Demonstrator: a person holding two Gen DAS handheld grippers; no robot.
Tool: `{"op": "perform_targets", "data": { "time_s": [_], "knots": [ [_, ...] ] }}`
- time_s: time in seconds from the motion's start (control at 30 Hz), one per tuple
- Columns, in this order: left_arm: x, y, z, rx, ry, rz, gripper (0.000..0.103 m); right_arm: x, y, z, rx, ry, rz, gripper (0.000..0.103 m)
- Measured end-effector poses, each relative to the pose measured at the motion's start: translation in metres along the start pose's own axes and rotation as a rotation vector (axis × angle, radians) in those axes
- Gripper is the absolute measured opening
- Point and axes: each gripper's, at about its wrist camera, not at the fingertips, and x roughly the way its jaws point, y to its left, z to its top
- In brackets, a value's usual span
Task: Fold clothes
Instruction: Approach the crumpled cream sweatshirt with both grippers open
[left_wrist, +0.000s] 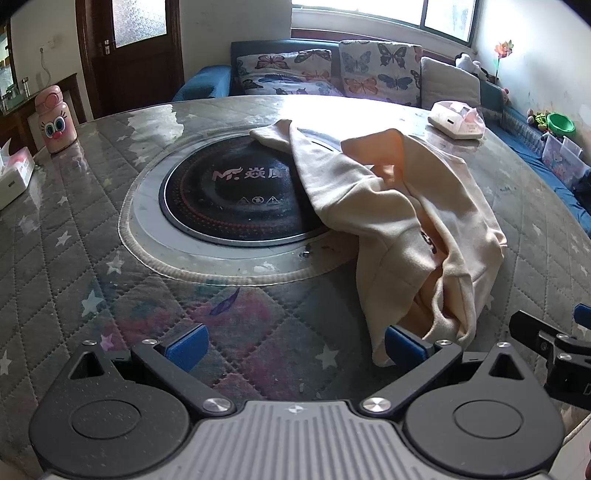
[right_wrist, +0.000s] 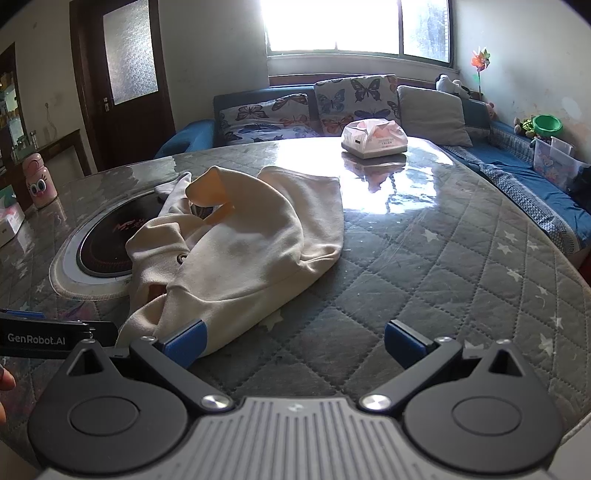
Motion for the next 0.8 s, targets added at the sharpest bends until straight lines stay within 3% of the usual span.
{"op": "perform_targets", "data": {
  "time_s": [0.8],
  "knots": [
    [0.008, -0.006, 0.010, 0.032, 0.006, -0.009, 0.103, 0.008, 0.004, 0.006, -0.015, 0.014, 0.006, 0.103]
  ]
}}
